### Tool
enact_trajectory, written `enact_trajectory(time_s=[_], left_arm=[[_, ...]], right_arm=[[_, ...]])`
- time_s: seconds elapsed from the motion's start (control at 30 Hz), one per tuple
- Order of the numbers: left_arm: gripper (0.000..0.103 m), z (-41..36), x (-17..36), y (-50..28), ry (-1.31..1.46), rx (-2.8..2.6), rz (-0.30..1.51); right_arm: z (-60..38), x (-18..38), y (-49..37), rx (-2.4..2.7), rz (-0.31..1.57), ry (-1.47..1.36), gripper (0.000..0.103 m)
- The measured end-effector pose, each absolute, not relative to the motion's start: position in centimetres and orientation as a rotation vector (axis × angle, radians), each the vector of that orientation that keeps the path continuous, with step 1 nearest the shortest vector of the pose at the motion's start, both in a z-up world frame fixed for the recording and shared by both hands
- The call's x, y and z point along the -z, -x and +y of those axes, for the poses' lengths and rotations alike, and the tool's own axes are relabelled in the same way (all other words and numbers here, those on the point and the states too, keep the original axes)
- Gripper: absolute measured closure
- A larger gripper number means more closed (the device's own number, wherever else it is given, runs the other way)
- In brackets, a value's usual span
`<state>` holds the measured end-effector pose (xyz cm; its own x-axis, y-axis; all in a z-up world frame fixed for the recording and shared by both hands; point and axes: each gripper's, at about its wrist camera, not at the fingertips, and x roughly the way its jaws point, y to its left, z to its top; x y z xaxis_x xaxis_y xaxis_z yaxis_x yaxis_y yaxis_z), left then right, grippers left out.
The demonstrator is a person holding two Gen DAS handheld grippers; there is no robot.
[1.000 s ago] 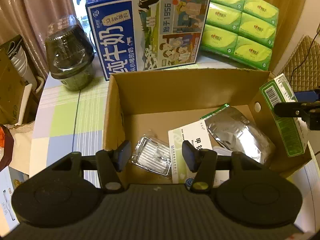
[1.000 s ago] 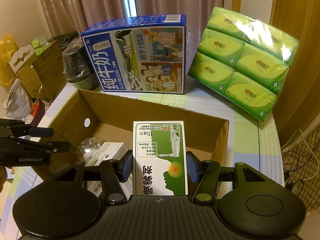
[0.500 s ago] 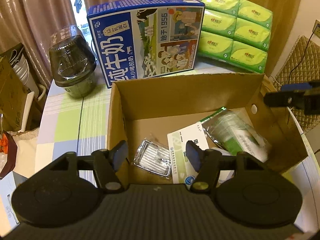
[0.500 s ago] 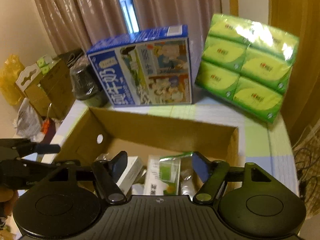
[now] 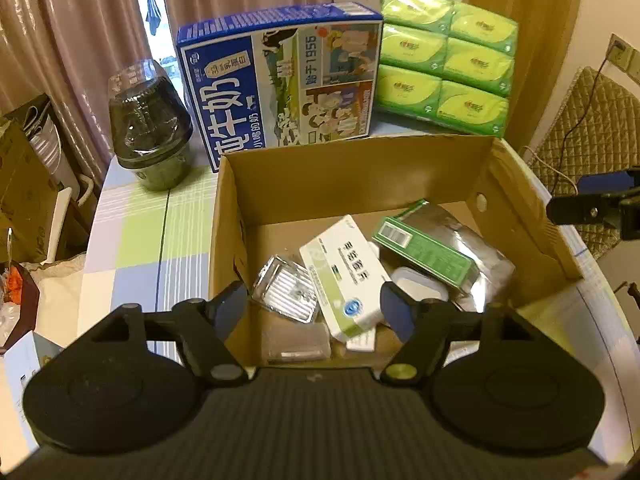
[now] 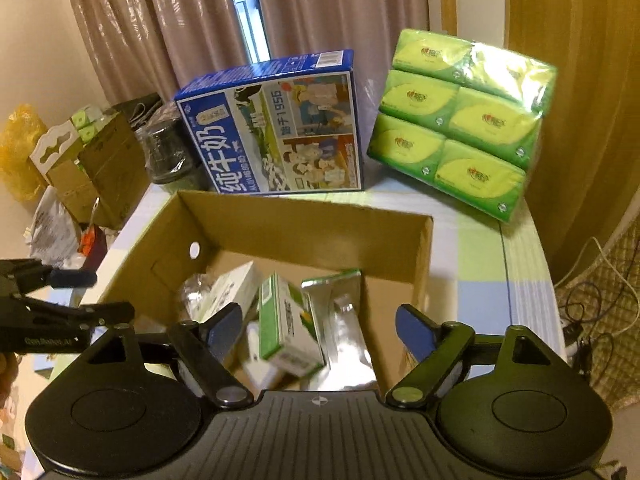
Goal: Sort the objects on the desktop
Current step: 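Lower the clear case and green-white box into the box and open both tools, then withdraw both tools from the box toward the spoon and cable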
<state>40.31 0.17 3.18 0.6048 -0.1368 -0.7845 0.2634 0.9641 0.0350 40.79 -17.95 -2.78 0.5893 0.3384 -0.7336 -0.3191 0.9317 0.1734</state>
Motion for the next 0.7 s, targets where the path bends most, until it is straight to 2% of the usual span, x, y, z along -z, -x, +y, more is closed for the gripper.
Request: enact_trajectory(time_s=[0.23,0.7], left_arm=[[0.020,0.1,-4.8,-36.1,-0.154,0.240,0.884],[0.003,0.1,-5.0,-27.4,-0.182,0.236,0.900]], right_arm=[[-19.5,2.3,-36.2,-0.398,0.887,-0.030,0.010],[-22.5,1.1,-28.2,-0.414,0.898,-0.002,0.002]])
